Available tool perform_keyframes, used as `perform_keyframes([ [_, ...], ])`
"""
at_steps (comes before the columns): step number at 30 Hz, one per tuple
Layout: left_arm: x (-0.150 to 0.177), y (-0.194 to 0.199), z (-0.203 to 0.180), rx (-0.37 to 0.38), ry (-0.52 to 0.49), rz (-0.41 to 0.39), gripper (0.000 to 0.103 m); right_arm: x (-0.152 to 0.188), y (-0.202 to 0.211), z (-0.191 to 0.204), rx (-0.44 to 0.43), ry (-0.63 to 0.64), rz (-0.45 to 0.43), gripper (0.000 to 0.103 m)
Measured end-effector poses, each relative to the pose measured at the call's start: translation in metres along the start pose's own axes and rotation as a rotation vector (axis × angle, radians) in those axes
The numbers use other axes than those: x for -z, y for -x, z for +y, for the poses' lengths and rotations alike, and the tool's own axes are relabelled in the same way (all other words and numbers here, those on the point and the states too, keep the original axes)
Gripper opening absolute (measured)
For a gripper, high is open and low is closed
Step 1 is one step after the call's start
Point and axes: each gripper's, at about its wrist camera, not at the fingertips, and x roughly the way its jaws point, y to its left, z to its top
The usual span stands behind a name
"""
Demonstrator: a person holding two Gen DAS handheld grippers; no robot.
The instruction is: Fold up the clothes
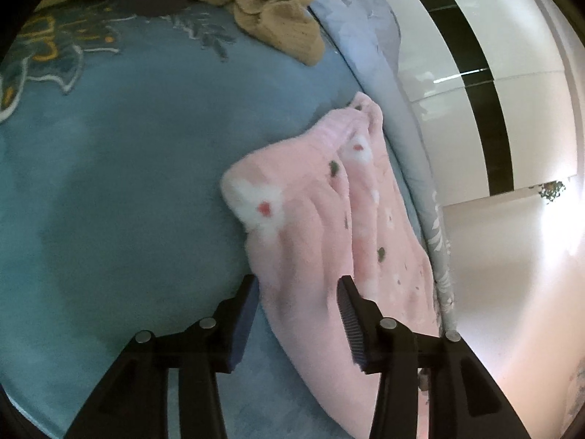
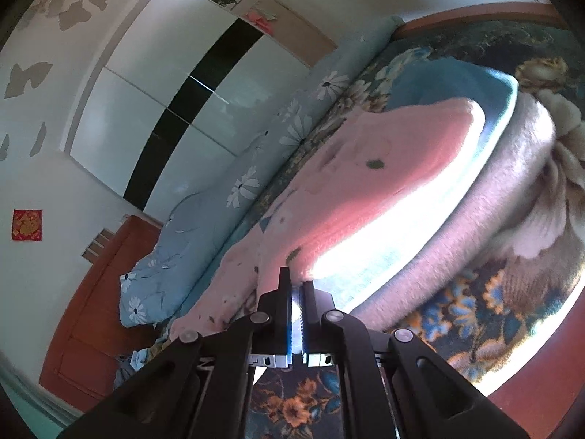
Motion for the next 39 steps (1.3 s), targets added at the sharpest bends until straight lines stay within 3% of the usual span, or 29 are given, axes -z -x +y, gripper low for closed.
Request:
perform_keyframes([
  [1, 0.001, 0.000, -0.002, 0.010, -0.008, -0.006, 0.008, -0.001, 0.001, 0.003, -0.011, 0.003, -0.005, 0.003],
  [2, 0.001, 0.001, -0.003, 0.023, -0.010, -0.006, 0.004, -0.002, 0.002, 0.005, -0.026, 0.005, -0.010, 0.003],
  [7, -0.011, 0.020, -0.019, 0.185, 0.024, -0.021, 0.006, -0.025, 0.002, 0.021, -0.088, 0.022, -0.056, 0.003],
  [13, -0.052, 0.033, -0.084, 0.257, -0.036, -0.093, 0.006, -0.076, -0.028, 0.052, -0.112, 0.054, -0.109, 0.003],
  [19, -0.098, -0.012, -0.138, 0.159, -0.073, -0.090, 0.006, -0.136, -0.107, 0.077, -0.027, 0.061, -0.076, 0.003],
  [26, -0.136, -0.079, -0.169, 0.024, -0.129, -0.025, 0.006, -0.182, -0.219, 0.080, 0.189, 0.094, 0.004, 0.003],
  [33, -0.155, -0.140, -0.164, -0.093, -0.159, 0.042, 0.006, -0.187, -0.310, 0.040, 0.369, 0.011, 0.126, 0.003],
  [39, -0.165, -0.166, -0.157, -0.110, -0.157, 0.074, 0.006, -0.182, -0.339, 0.025, 0.440, 0.023, 0.180, 0.003],
])
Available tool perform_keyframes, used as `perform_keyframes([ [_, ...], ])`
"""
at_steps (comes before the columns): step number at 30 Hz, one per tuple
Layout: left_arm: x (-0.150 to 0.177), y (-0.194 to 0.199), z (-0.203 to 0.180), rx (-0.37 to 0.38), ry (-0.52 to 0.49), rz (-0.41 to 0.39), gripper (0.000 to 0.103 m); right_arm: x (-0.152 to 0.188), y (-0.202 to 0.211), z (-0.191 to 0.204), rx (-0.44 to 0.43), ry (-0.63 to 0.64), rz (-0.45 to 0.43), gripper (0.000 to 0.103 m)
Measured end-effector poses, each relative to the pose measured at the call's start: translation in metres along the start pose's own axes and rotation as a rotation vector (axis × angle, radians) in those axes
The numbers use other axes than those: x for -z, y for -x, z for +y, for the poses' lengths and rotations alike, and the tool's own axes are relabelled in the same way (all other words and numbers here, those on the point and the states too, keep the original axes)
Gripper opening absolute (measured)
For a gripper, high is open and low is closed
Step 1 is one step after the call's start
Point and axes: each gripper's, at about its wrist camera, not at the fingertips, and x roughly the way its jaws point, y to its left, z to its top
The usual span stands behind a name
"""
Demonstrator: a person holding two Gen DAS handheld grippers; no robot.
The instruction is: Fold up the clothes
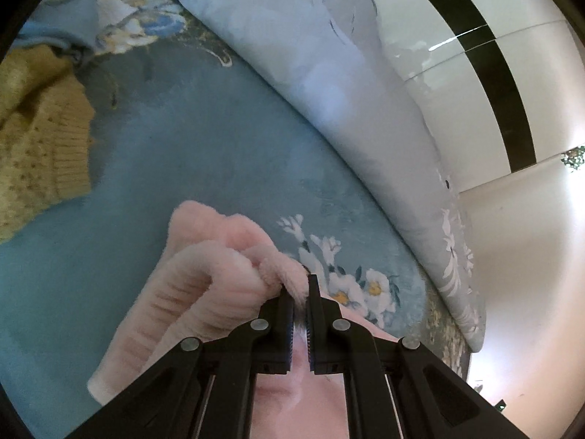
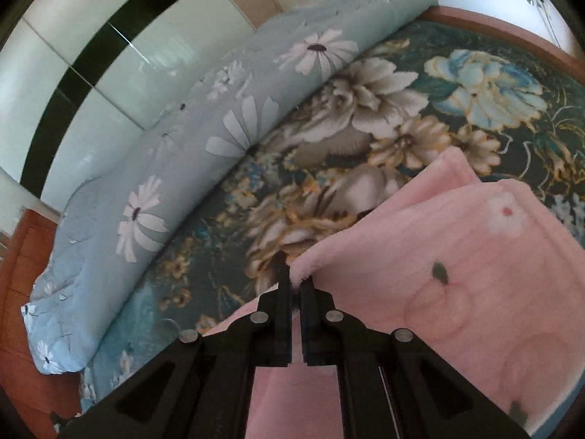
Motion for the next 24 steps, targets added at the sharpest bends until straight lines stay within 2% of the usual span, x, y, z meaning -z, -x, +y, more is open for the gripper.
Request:
perform_keyframes([
  [6, 0.007, -0.011, 0.008, -0.054, -0.045, 0.068, 0.010, 0.006, -0.014, 0.005, 0.072, 0.055, 0.053, 0.006],
  [8, 0.009, -0.002, 0.006, -0.039, -0.064, 0.069, 0.017, 0.008, -0.015, 0.009, 0.093, 0.084, 0.058, 0.006],
  [10, 0.011, 0.009, 0.002, -0.017, -0.087, 0.061, 0.037, 0.011, -0.013, 0.015, 0.106, 0.127, 0.056, 0.006],
  [11, 0.012, 0.016, -0.002, -0.004, -0.104, 0.052, 0.042, 0.011, -0.011, 0.018, 0.107, 0.147, 0.053, 0.010],
  [12, 0.013, 0.025, -0.006, 0.012, -0.125, 0.039, 0.051, 0.012, -0.008, 0.021, 0.105, 0.164, 0.049, 0.025],
  [13, 0.015, 0.037, -0.009, 0.026, -0.146, 0.018, 0.057, 0.013, -0.003, 0.026, 0.095, 0.186, 0.041, 0.050],
  [15, 0.022, 0.064, -0.013, 0.046, -0.183, -0.042, 0.061, 0.017, 0.009, 0.038, 0.061, 0.243, 0.013, 0.068],
  [18, 0.033, 0.095, 0.001, 0.026, -0.170, -0.139, 0.067, 0.028, 0.032, 0.062, 0.032, 0.347, -0.028, 0.068],
  [21, 0.051, 0.108, 0.036, -0.014, -0.093, -0.195, 0.069, 0.057, 0.064, 0.085, -0.026, 0.459, -0.089, 0.069],
  [24, 0.072, 0.099, 0.070, -0.014, 0.012, -0.176, 0.069, 0.087, 0.095, 0.105, -0.093, 0.564, -0.143, 0.070],
])
